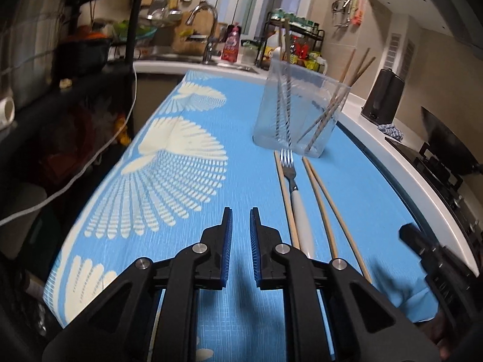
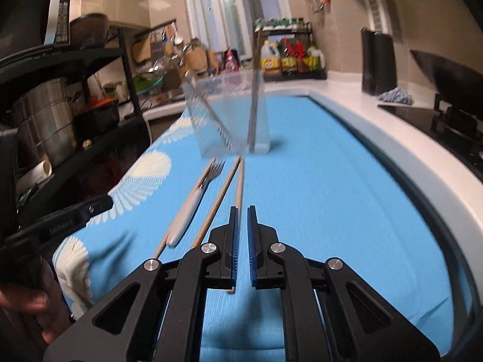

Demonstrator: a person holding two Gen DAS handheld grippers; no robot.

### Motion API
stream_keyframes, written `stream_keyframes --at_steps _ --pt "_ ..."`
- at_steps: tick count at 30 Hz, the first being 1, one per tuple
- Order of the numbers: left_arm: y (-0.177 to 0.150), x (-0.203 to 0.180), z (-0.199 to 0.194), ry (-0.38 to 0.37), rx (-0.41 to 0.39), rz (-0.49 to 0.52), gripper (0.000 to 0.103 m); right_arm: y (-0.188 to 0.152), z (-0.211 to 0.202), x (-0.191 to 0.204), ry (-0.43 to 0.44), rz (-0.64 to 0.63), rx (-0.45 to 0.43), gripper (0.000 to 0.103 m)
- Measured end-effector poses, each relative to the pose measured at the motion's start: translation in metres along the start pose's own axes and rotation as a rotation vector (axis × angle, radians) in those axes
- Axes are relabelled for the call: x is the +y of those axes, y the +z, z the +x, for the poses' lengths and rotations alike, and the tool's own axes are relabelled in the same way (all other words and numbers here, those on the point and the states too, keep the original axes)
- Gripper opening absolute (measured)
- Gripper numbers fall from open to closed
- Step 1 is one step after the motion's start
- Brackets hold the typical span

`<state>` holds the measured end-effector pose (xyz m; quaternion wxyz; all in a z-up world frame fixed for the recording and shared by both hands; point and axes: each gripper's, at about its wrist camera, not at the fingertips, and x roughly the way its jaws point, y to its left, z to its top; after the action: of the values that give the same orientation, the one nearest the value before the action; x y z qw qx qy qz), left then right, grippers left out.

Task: Organize utensils
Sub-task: 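Grasp a wooden chopstick with the left gripper while the right grasps another chopstick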

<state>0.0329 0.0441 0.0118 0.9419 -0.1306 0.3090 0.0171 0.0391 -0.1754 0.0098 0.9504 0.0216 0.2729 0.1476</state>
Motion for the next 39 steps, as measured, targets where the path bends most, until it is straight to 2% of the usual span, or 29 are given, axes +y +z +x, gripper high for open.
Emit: stream_keyframes --at_steps 3,8,11,14,17,22,24,26,28,33,39 --pt "-0.008 -0.002 0.008 -0.055 0.042 -0.014 0.012 -0.009 0.012 0.005 0.007 -0.013 0.041 0.007" --pt "-0.022 -0.023 0.017 -0.145 0.095 0.033 0.012 -0.019 0.025 0.007 0.019 -0.02 0.103 0.008" --pt "-0.029 -0.036 0.02 -0.147 0.104 0.072 0.013 -0.023 0.028 0.008 0.013 -0.032 0.128 0.012" --pt "-0.035 -0.045 0.023 -0.135 0.116 0.105 0.013 -0.028 0.032 0.008 0.006 -0.036 0.153 0.018" --pt "-0.042 -0.051 0.027 -0.107 0.138 0.138 0.013 -0.029 0.033 0.009 0.0 -0.042 0.156 0.018" --pt "-0.045 -0.058 0.026 -0.066 0.123 0.196 0.013 -0.028 0.033 0.007 -0.018 -0.048 0.15 0.015" --pt "-0.044 -0.057 0.026 -0.06 0.121 0.198 0.013 -0.028 0.034 0.007 -0.031 -0.048 0.151 0.007" --pt "-0.043 -0.056 0.025 -0.05 0.121 0.199 0.012 -0.027 0.033 0.006 -0.03 -0.043 0.152 0.007" --pt "-0.042 -0.054 0.025 -0.032 0.12 0.195 0.006 -0.027 0.033 0.005 -0.045 -0.042 0.151 0.007" --pt "-0.039 -0.041 0.022 0.026 0.108 0.16 0.005 -0.026 0.028 -0.007 -0.094 -0.014 0.144 0.007" --pt "-0.037 -0.031 0.022 0.048 0.099 0.141 0.006 -0.026 0.027 -0.019 -0.132 0.014 0.14 0.008"
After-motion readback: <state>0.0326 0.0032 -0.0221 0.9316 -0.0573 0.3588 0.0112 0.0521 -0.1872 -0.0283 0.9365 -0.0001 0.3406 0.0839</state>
